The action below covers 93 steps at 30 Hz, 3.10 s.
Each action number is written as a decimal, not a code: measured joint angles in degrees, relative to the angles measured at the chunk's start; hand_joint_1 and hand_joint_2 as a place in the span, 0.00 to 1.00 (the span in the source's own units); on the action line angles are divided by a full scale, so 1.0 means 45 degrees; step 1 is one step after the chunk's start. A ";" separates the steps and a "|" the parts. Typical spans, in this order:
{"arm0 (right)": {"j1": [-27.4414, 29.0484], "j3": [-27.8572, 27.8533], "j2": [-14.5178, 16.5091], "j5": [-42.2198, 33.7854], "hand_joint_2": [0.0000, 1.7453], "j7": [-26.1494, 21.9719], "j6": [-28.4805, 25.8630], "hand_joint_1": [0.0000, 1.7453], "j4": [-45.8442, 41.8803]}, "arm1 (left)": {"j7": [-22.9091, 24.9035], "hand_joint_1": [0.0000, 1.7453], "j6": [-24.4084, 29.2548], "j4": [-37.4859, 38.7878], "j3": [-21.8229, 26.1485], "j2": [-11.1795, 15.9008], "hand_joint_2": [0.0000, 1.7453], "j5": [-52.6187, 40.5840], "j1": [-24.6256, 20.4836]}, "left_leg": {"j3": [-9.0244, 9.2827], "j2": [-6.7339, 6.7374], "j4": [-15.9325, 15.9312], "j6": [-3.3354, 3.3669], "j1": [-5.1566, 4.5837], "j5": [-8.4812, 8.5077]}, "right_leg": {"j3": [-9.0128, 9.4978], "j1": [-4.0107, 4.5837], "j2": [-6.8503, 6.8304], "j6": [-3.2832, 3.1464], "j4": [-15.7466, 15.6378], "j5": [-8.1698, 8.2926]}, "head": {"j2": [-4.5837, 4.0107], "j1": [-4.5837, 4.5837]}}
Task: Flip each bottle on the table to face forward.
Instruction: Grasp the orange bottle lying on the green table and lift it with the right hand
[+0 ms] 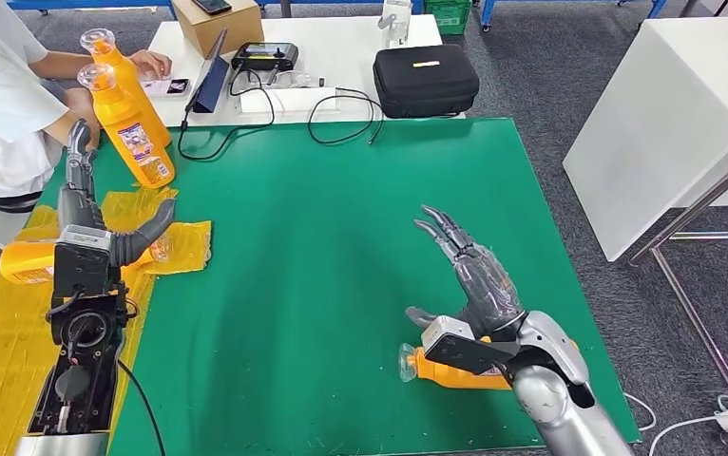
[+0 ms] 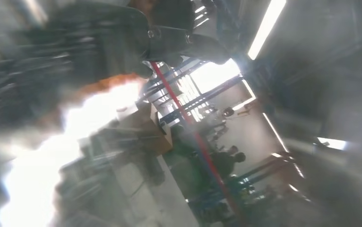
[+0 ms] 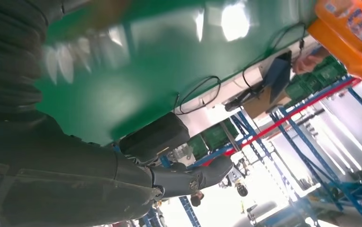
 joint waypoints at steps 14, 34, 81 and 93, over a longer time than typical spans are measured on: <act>0.3501 -0.2040 -0.5246 0.0652 1.00 -0.0435 0.0989 0.00 -0.2122 | -0.0079 0.00 -0.0269 0.0012 -0.0578 -0.0520 1.00 0.0356 0.0007 | -0.0007 -0.0040 0.0012 0.0085 -0.0041 -0.0053 | 0.0009 -0.0045 -0.0027 0.0047 -0.0011 -0.0027 | -0.0001 0.0001; 0.7935 -0.5313 -0.8531 -0.1266 1.00 -0.0882 0.2719 0.00 -0.3810 | -0.0158 0.00 -0.0308 0.0878 -0.0832 -0.0636 1.00 0.1360 -0.0833 | 0.0009 0.0012 0.0012 0.0111 -0.0065 -0.0068 | 0.0009 -0.0059 -0.0012 0.0054 -0.0016 -0.0031 | -0.0002 -0.0005; 0.0030 -0.0444 -0.2630 0.4266 1.00 0.0374 -0.0731 0.35 0.6883 | -0.0149 0.00 -0.0579 0.2063 -0.1373 -0.1140 1.00 0.1393 -0.1258 | 0.0286 0.0308 0.0005 0.0051 0.0025 -0.0152 | 0.0189 0.0035 0.0327 -0.0020 -0.0031 0.0036 | 0.0000 -0.0001; -0.0624 -0.0124 -0.2232 0.3918 1.00 -0.0500 -0.0500 1.00 0.7796 | -0.0246 0.00 -0.0557 0.2401 -0.1373 -0.1201 1.00 0.1465 -0.1345 | 0.0358 0.0312 0.0005 0.0042 0.0024 -0.0141 | 0.0255 0.0033 0.0335 -0.0024 -0.0032 0.0042 | 0.0000 0.0000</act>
